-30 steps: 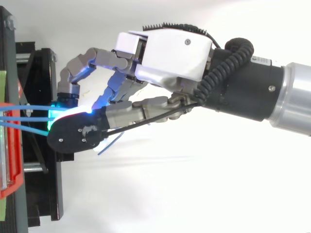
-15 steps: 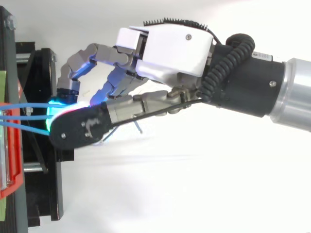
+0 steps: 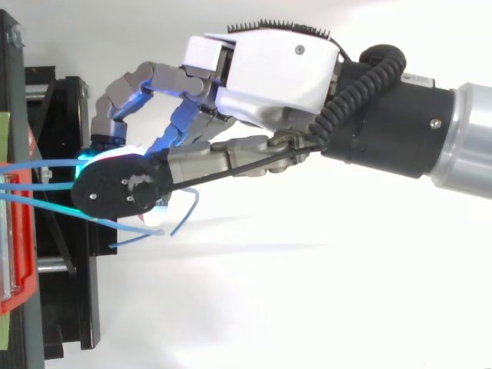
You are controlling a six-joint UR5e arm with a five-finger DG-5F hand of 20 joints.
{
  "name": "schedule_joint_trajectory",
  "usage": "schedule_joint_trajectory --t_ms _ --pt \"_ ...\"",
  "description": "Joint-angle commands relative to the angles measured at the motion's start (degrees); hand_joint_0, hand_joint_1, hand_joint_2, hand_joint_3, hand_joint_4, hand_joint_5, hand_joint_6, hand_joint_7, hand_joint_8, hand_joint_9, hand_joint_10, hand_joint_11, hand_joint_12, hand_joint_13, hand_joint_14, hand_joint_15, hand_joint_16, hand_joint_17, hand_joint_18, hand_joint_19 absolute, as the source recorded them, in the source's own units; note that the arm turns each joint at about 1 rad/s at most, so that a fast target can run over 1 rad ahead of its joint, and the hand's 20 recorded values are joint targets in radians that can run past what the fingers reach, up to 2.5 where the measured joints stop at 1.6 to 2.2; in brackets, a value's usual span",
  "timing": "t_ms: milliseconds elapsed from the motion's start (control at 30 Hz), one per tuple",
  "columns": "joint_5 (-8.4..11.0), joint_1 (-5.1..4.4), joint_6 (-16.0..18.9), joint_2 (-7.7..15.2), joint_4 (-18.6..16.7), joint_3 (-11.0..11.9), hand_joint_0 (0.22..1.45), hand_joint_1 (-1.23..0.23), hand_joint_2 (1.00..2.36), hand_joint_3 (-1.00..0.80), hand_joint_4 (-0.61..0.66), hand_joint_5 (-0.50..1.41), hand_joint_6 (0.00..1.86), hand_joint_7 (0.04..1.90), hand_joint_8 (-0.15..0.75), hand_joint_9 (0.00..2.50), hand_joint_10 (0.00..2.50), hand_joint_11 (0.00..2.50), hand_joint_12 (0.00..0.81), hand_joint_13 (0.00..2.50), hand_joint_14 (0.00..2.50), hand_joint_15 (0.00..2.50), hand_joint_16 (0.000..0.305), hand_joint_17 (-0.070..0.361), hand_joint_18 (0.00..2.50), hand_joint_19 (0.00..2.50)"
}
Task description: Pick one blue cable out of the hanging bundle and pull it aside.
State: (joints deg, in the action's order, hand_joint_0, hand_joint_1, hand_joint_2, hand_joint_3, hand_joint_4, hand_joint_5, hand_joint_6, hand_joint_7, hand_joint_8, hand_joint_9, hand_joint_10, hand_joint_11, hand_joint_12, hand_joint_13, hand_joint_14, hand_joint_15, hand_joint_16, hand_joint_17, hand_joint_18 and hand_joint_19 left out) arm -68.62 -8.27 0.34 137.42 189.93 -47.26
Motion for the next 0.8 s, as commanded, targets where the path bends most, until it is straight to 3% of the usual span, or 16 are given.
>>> schedule_joint_trajectory --t_ms 0,267,500,667,767 --pt "-0.11 0.09 -0.3 -0.4 0.2 0.0 0.62 -0.75 1.02 -0.05 -0.07 -0.14 0.96 0.88 0.269 1.13 0.02 0.78 0.281 0.99 0.02 0.53 0.052 0.118 0.80 0.42" --pt "-0.11 0.89 -1.0 -0.7 0.4 0.0 0.69 -0.81 1.02 -0.18 -0.12 -0.16 0.97 0.91 0.210 1.06 0.02 0.80 0.241 0.92 0.02 0.55 0.044 0.100 0.71 0.43" --pt "-0.55 1.24 -1.1 -1.2 1.7 -0.1 0.74 -0.87 1.00 -0.50 -0.13 -0.16 0.96 0.87 0.187 1.05 0.02 0.80 0.232 0.91 0.02 0.53 0.043 0.098 0.70 0.40" --pt "-0.64 1.50 -1.2 -1.5 2.9 -0.1 0.64 -0.86 1.00 -0.50 -0.02 -0.14 0.94 0.80 0.194 1.05 0.02 0.77 0.228 0.91 0.02 0.53 0.043 0.097 0.70 0.42" --pt "-0.64 1.68 -1.2 -1.5 3.2 -0.1 0.52 -0.76 1.00 -0.50 0.05 -0.14 0.91 0.78 0.225 1.07 0.02 0.75 0.250 0.93 0.02 0.54 0.047 0.105 0.72 0.43"
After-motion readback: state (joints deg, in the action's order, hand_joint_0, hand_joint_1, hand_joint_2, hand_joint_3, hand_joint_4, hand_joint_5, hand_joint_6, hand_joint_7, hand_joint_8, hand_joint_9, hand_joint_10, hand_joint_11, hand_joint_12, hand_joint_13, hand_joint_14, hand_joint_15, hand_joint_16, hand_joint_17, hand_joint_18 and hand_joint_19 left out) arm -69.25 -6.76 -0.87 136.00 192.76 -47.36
